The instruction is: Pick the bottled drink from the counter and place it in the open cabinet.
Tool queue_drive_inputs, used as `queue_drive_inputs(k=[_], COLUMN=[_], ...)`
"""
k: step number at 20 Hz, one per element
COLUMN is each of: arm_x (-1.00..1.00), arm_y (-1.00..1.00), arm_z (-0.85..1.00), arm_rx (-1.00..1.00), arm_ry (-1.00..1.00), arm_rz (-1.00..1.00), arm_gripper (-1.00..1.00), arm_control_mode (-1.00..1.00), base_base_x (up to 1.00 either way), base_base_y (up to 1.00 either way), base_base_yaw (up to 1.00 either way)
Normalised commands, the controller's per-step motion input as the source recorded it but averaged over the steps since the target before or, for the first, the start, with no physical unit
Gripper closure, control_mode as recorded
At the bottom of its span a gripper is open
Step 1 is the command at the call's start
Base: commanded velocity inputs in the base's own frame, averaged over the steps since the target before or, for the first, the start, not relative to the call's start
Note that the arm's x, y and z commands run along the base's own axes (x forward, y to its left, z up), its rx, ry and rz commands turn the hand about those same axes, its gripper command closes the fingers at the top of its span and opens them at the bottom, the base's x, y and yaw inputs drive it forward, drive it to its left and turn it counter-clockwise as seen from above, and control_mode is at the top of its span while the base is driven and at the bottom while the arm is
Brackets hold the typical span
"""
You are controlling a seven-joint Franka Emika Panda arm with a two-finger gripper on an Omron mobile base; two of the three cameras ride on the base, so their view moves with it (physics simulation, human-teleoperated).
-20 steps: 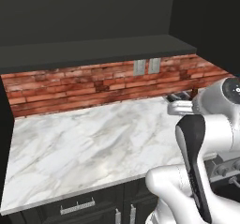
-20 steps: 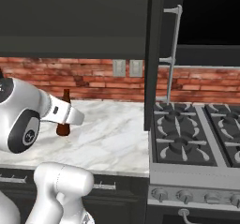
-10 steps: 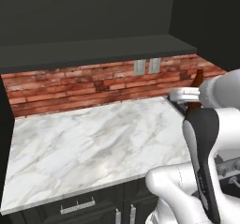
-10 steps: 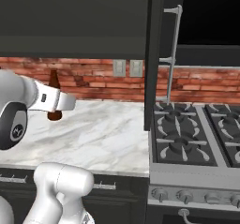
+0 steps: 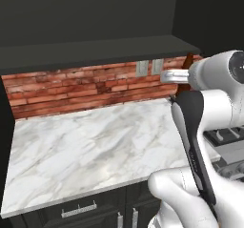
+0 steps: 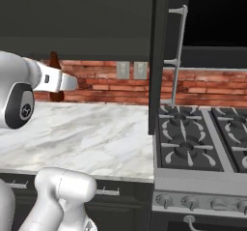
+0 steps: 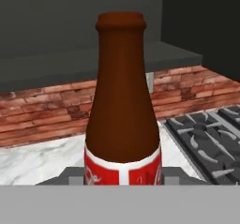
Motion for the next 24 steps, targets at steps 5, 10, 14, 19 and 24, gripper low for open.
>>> queue_drive_inputs(k=[5,10,14,19,24], arm_x=[0.17,0.00,0.00,0.59,0.86], arm_y=[0.22,0.19,0.14,0.01,0.00], arm_z=[0.50,0.58,0.47,0.14,0.00], arm_rx=[0.00,0.00,0.00,0.00,0.00], arm_ry=[-0.10,-0.04,0.00,0.04,0.05], arm_rz=[0.00,0.00,0.00,0.00,0.00], arm_gripper=[1.00,1.00,1.00,1.00,1.00], arm_control_mode=[-1.00,-1.00,-1.00,-1.00,-1.00], base_base_x=[0.00,0.00,0.00,0.00,0.00], base_base_y=[0.00,0.00,0.00,0.00,0.00], base_base_yaw=[0.00,0.00,0.00,0.00,0.00])
